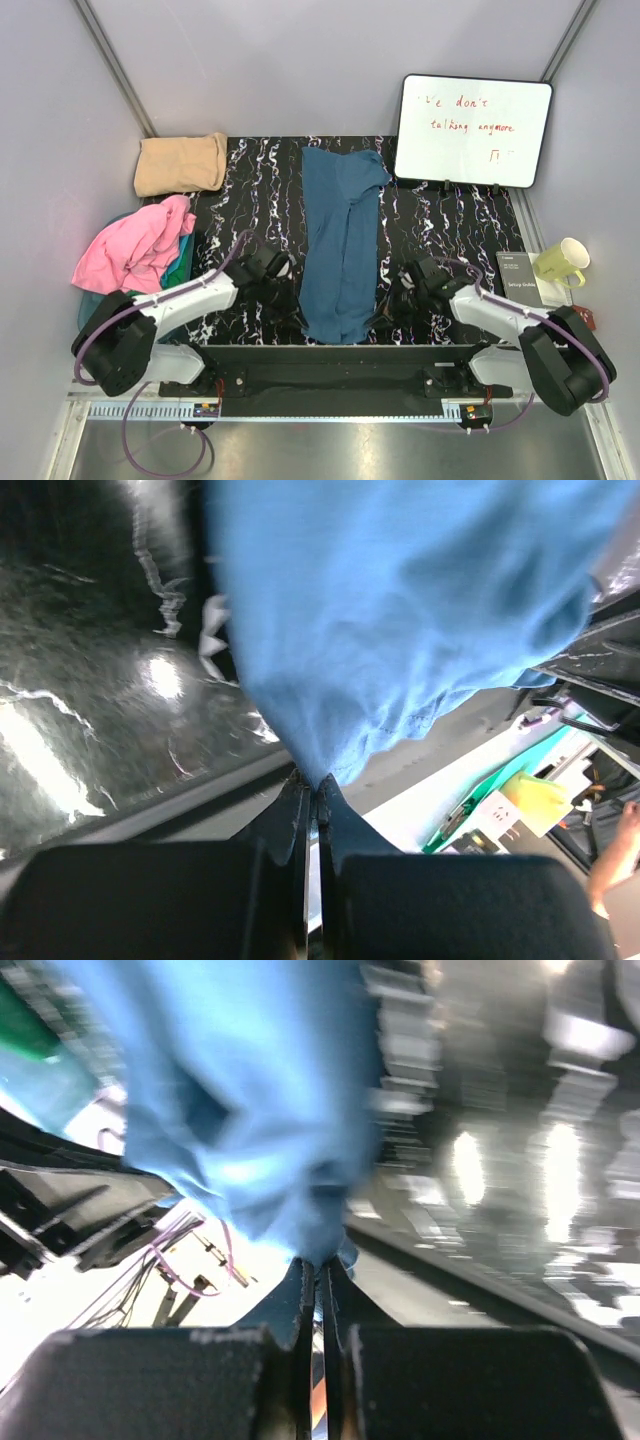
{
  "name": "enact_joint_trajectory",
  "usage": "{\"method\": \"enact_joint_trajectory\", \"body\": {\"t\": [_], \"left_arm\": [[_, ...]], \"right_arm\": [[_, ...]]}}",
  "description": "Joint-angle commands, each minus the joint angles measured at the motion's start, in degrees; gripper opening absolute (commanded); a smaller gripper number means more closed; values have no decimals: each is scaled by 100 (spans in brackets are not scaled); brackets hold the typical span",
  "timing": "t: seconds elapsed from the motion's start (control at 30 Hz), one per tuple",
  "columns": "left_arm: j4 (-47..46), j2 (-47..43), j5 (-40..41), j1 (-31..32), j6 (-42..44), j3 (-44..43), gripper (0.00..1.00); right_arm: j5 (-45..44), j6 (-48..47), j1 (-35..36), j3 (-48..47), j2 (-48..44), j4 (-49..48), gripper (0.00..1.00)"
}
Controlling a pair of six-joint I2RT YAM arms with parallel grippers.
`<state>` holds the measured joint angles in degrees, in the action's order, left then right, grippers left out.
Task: Fold and stack the t-shirts
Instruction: Grab the bottom of the folded rectangular tshirt with both arms, then fold the folded rectangular tshirt in 1/3 of the way
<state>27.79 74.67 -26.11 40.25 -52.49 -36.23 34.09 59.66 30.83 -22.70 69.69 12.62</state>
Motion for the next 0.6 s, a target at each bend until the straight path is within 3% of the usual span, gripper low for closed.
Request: {"method": "enact_joint_trajectory", "body": {"t": [0.0, 0.23, 0.57], "left_arm": [[962, -392, 500, 18, 528, -972, 0], [1676, 64, 1221, -87, 1100, -2721, 0], [1774, 1926, 1143, -1018, 1891, -4611, 0]], "right_arm": [[-130, -542, 28, -1077, -210, 811, 0], [-973, -1403, 37, -2957, 263, 1805, 0], [-1782, -2809, -279, -5840, 2897, 2455, 0]]}}
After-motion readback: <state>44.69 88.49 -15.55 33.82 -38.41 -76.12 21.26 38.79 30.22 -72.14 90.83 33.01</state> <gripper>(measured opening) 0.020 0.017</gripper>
